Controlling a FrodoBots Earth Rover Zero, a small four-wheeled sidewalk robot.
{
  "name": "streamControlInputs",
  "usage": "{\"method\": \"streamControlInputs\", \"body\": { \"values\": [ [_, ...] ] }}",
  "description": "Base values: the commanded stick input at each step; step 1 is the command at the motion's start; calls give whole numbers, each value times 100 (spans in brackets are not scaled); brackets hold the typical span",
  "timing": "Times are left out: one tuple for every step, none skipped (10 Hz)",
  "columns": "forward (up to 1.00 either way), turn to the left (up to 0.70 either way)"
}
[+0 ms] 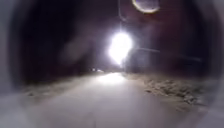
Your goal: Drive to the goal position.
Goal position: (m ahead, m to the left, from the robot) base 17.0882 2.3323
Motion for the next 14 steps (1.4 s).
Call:
{"method": "streamControlInputs", "body": {
  "values": [
    [100,0],
    [100,0],
    [100,0],
    [100,0],
    [100,0],
    [100,0],
    [100,0],
    [100,0],
    [100,0],
    [100,0],
    [100,0],
    [100,0],
    [100,0],
    [100,0]
  ]
}}
